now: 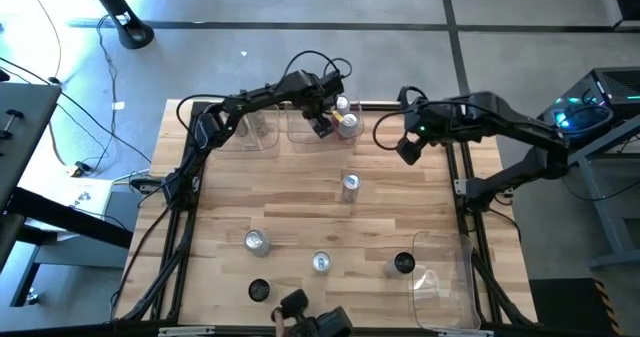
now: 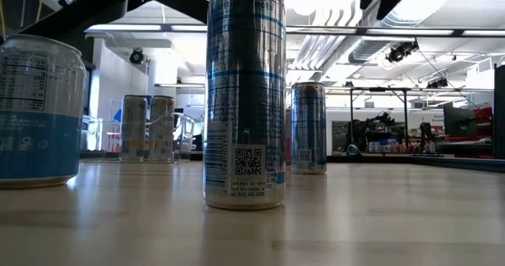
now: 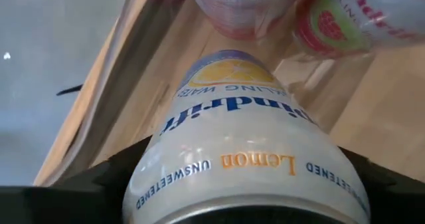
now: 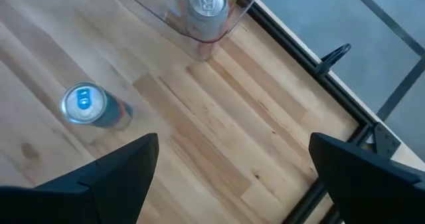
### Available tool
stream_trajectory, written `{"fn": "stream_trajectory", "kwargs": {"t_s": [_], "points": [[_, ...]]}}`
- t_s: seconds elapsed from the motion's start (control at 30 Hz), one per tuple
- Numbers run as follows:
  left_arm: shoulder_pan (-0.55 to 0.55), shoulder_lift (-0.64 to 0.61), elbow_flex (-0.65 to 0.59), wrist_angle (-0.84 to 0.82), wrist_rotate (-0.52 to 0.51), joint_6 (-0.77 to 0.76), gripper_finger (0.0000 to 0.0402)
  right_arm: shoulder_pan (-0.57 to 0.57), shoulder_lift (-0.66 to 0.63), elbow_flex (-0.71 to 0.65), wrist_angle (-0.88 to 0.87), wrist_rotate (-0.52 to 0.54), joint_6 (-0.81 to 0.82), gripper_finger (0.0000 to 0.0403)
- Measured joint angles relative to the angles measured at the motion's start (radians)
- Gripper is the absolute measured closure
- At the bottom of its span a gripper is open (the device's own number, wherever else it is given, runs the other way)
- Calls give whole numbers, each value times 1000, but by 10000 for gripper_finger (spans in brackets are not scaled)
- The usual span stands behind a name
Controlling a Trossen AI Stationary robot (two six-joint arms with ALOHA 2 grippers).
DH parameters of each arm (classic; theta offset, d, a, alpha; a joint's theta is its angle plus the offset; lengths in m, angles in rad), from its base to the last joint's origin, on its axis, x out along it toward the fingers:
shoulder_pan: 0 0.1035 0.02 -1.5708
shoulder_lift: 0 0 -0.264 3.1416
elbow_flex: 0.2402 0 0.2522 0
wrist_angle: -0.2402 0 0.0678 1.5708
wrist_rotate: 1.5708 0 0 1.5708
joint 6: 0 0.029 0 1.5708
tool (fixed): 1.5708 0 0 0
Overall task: Sort soda cans
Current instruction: Put the top blue-white soda can into the top right transparent bin, then put the blue-white soda can into the top right transparent bin
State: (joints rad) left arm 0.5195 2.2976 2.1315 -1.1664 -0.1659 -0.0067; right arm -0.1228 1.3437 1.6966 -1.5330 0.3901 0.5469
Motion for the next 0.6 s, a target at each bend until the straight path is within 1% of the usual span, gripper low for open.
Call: {"fn": "stream_trajectory", "kwargs": {"t_s": [0.07, 0.13, 0.27, 0.4, 0.47, 0.6], "points": [[2, -4, 0, 2, 3, 10, 30, 13, 1, 0, 6, 0, 5, 18], [4, -8, 2, 4, 4, 11, 16, 20, 3, 0, 19, 0, 6, 18], [11, -6, 2, 8, 39, 8, 30, 31, 4, 0, 45, 0, 6, 18], [11, -9, 14, -8, 42, 1, 31, 34, 4, 0, 46, 0, 6, 18], [11, -9, 39, -26, 43, 0, 30, 34, 4, 0, 46, 0, 6, 18], [11, -10, 111, -125, 43, 2, 29, 34, 4, 0, 50, 0, -9, 18]]}}
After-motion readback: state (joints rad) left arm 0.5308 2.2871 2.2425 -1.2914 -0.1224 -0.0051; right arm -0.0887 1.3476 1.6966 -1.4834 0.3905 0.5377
